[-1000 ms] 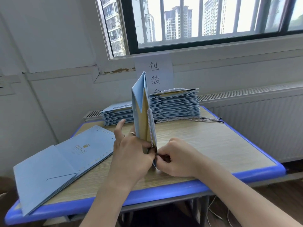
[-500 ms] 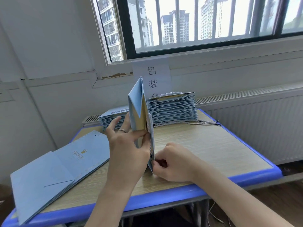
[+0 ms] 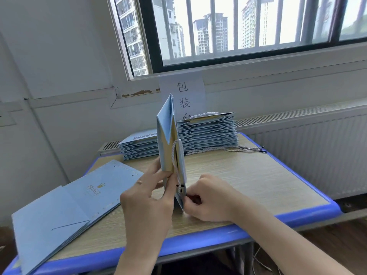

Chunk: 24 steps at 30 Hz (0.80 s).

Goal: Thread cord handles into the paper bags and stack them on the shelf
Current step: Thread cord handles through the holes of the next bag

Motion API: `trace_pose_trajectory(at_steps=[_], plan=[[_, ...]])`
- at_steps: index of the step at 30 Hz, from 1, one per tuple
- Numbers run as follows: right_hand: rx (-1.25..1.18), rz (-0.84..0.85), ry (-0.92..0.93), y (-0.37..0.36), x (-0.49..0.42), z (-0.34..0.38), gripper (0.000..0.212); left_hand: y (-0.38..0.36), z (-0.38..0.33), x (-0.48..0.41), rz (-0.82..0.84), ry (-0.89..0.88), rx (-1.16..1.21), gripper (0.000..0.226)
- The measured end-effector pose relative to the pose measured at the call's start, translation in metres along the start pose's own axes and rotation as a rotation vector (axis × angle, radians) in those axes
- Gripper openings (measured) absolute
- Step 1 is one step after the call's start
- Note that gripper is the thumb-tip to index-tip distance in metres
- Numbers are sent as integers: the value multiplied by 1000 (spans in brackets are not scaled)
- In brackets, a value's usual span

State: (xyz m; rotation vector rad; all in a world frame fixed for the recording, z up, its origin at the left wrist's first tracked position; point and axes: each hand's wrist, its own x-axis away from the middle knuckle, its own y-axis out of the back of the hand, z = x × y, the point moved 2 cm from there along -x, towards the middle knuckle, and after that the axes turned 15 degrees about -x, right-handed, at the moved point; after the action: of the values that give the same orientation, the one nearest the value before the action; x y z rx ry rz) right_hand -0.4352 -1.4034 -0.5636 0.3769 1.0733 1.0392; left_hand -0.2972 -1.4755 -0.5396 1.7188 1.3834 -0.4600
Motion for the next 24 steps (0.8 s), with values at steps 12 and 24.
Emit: trace_pose_trajectory(at_steps=[12,24], plan=[[34,-49,68,8,5,7,43,-13,-4,4,1,-76,-127,28],[668,-131,104,88,13,87,31,-9,-13,8,-375,-619,-387,34]])
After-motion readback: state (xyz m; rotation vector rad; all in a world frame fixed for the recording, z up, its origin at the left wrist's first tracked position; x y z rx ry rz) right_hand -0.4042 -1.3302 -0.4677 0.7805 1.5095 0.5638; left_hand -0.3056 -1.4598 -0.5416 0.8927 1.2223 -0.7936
